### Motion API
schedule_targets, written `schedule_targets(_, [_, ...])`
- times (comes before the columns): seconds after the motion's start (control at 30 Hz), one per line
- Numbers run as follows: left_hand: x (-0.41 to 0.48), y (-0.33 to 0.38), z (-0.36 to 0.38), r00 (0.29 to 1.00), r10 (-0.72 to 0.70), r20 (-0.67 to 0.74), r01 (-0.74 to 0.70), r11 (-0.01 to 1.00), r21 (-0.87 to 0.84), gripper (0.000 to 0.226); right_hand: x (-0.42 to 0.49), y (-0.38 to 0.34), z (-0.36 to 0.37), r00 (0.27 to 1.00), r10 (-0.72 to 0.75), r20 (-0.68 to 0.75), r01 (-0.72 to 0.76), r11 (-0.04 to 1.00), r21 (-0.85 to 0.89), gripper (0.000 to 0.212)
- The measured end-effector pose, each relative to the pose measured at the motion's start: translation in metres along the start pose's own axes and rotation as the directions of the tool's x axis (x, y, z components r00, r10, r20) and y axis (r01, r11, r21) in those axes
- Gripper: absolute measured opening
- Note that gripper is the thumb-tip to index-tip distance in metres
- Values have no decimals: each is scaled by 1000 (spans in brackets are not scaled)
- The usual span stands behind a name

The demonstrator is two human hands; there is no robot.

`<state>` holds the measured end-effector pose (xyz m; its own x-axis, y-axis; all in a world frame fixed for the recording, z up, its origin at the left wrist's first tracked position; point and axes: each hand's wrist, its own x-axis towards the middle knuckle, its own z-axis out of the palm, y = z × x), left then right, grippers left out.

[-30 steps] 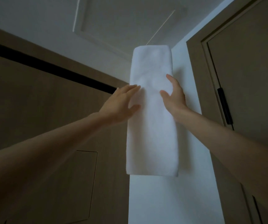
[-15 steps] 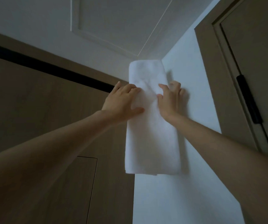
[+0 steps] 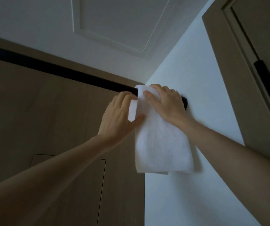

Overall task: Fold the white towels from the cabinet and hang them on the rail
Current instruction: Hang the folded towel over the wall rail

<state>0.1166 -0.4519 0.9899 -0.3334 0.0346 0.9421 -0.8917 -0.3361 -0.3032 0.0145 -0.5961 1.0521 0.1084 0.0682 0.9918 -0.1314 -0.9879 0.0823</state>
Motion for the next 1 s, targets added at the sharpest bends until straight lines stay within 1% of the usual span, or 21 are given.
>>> schedule_targets(0.07, [-11,-4,-4,988,-154,16,155,982,-105,44,0,0,2,1000,4,-31,-4,1000,13,74])
schedule_targets(0.13, [-10,-14,-1,941,-321,111,339,905,-257,41,-1,0,5,998,8,-56,-7,1000,20,72])
schedule_targets(0.17, [-6,-20,2,913,-373,167,407,864,-296,43,-1,0,6,998,10,-60,-9,1000,24,71])
schedule_targets(0.23, [6,-33,10,865,-386,319,482,815,-322,58,0,1,7,998,18,-54,-15,999,40,67])
schedule_targets(0.3, [20,-38,19,832,-325,450,501,790,-354,74,1,2,6,999,26,-41,-23,998,56,63])
schedule_targets(0.33, [27,-40,23,823,-297,484,500,782,-372,79,2,2,6,999,29,-31,-27,998,63,65])
schedule_targets(0.4, [38,-36,27,796,-319,515,539,760,-363,76,2,3,4,999,31,-9,-31,997,64,71])
schedule_targets(0.47, [42,-34,30,792,-360,494,553,766,-328,67,1,3,2,1000,28,14,-29,998,55,73])
schedule_targets(0.53, [37,-32,30,805,-380,456,545,778,-313,49,1,2,0,999,26,27,-27,999,43,67])
schedule_targets(0.6, [25,-28,30,812,-386,437,553,746,-370,28,-1,1,-1,999,11,31,-12,999,36,62])
schedule_targets(0.63, [20,-26,30,811,-392,434,562,728,-392,23,-4,1,-1,999,-7,34,7,1000,29,60])
schedule_targets(0.7, [13,-22,29,801,-405,440,579,709,-402,27,-13,-1,-2,997,-38,63,38,999,-13,62])
schedule_targets(0.8, [7,-16,22,783,-406,471,599,697,-394,35,-31,-6,-3,989,-79,124,94,989,-117,71])
schedule_targets(0.9, [-2,-8,13,771,-388,505,609,679,-410,44,-41,-7,-5,982,-78,169,102,985,-137,67])
schedule_targets(1.0, [-12,1,4,760,-381,526,629,636,-447,46,-39,-7,-9,979,-58,194,82,990,-118,62])
